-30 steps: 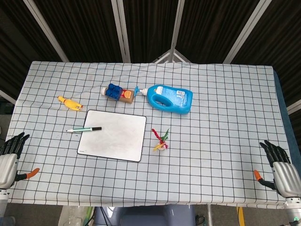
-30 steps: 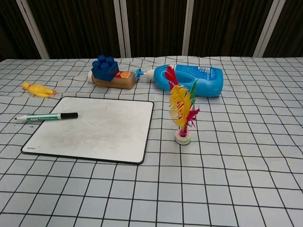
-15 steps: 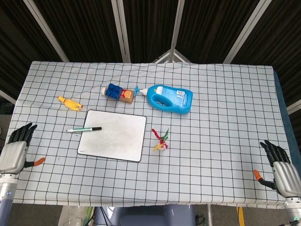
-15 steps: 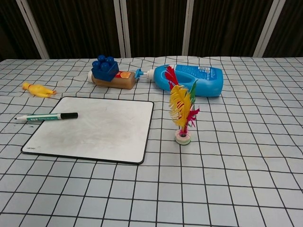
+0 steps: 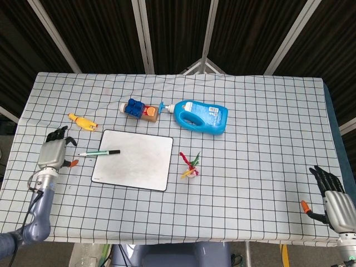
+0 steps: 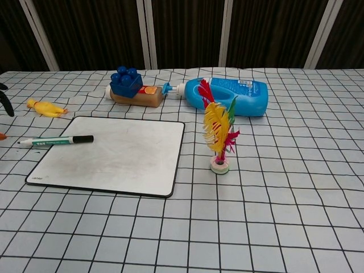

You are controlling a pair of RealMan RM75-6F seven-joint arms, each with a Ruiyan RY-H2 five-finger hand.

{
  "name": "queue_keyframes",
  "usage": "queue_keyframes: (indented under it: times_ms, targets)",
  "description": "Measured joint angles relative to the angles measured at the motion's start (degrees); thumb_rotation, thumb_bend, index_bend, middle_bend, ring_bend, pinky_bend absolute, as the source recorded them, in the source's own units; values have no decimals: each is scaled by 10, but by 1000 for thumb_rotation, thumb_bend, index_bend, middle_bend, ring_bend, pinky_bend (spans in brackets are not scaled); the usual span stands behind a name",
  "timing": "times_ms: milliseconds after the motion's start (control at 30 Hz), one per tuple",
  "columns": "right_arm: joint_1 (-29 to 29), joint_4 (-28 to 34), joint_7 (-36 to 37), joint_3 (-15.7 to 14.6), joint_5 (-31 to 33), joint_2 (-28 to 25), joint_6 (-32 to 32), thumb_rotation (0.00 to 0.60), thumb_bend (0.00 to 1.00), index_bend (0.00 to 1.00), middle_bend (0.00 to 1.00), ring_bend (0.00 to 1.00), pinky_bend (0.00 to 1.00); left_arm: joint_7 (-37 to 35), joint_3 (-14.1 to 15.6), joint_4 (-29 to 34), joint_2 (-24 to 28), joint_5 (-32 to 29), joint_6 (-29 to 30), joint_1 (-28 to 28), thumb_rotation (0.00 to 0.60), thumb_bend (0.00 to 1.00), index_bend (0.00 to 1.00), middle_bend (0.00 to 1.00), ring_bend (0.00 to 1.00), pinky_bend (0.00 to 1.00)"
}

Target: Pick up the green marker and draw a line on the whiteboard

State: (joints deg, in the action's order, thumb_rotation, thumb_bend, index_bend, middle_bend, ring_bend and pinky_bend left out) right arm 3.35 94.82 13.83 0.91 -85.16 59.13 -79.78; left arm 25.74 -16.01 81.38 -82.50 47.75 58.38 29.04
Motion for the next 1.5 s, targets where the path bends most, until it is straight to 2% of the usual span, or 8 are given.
queue_keyframes:
  times_ms: [233,533,933,1200,1367,1500]
  targets:
    - [0,-3,7,2,5,0,2,600,354,0,0,0,0,30,-11,-81,-67,-47,-42,61,600,360,441,21,0,0]
    - [-2,-4,11,2,3,-1,0,600,354,0,0,0,0,35,-11,-119,-111,-67,-66,96,600,385,458,26,0,0]
    - [-4,-4,14,1,1,-2,-3,600,353,0,0,0,0,41,1,-122,-120,-79,-63,108,600,391,529,29,0,0]
    - [-5,-5,16,1,-1,0,-6,600,354,0,0,0,0,45,6,-135,-125,-92,-65,113,600,405,519,26,0,0]
    - [-5,-5,15,2,0,0,-6,600,354,0,0,0,0,47,9,-145,-131,-102,-69,118,600,441,522,28,0,0]
    - [-5,-5,15,2,1,0,-6,600,354,0,0,0,0,46,12,-147,-134,-103,-70,119,600,523,546,40,0,0]
